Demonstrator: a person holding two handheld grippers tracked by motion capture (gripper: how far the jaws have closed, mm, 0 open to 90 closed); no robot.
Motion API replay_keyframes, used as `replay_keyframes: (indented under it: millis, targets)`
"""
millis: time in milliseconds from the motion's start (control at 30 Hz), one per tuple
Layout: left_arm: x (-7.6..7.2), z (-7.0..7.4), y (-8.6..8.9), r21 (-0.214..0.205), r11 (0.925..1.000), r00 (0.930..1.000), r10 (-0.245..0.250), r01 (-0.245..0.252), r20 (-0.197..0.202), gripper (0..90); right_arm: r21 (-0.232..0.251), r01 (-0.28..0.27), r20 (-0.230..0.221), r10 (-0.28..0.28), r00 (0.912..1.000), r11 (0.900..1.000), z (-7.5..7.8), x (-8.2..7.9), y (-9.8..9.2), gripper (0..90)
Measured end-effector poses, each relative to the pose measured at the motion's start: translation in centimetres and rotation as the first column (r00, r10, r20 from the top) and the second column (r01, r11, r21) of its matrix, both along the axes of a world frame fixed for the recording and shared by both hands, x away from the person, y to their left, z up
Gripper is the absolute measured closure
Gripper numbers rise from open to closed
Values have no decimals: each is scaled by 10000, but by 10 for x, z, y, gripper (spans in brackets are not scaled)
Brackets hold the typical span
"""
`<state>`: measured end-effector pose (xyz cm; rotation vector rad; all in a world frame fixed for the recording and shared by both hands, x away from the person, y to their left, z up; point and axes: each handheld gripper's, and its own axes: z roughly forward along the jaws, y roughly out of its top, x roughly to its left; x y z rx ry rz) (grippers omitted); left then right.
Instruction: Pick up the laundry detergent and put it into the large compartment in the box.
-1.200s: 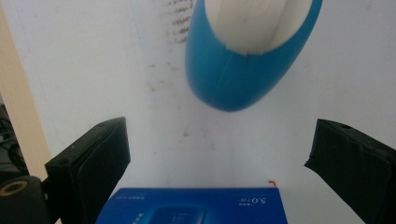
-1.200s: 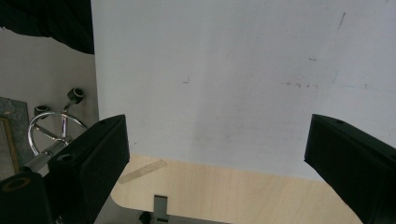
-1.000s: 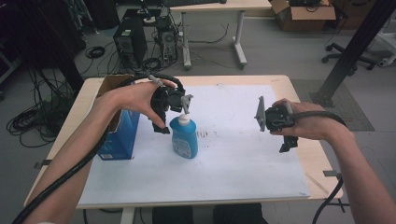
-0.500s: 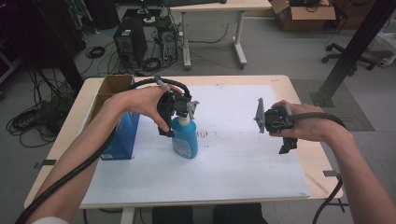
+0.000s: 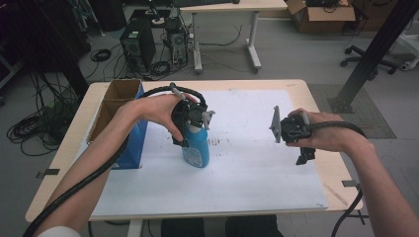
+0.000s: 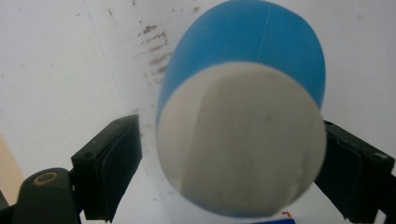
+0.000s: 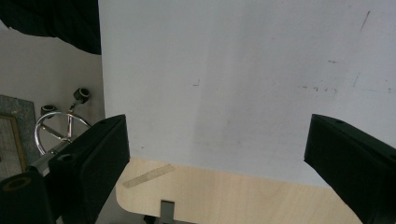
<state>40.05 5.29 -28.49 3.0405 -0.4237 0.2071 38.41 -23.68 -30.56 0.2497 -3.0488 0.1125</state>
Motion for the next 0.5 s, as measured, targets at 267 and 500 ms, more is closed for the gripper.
replay_keyframes:
  millis: [267,500]
  targets:
    - [0,-3,-4,40,10000,10000,-88,88,-36,178,-37,54,-91,-54,9999,10000,-3,-1,-1,65]
    - [0,-5,-7,123,9997,9997,-213,215,-133,199,-16,57,-104,-57,9999,10000,-4,-1,-2,65]
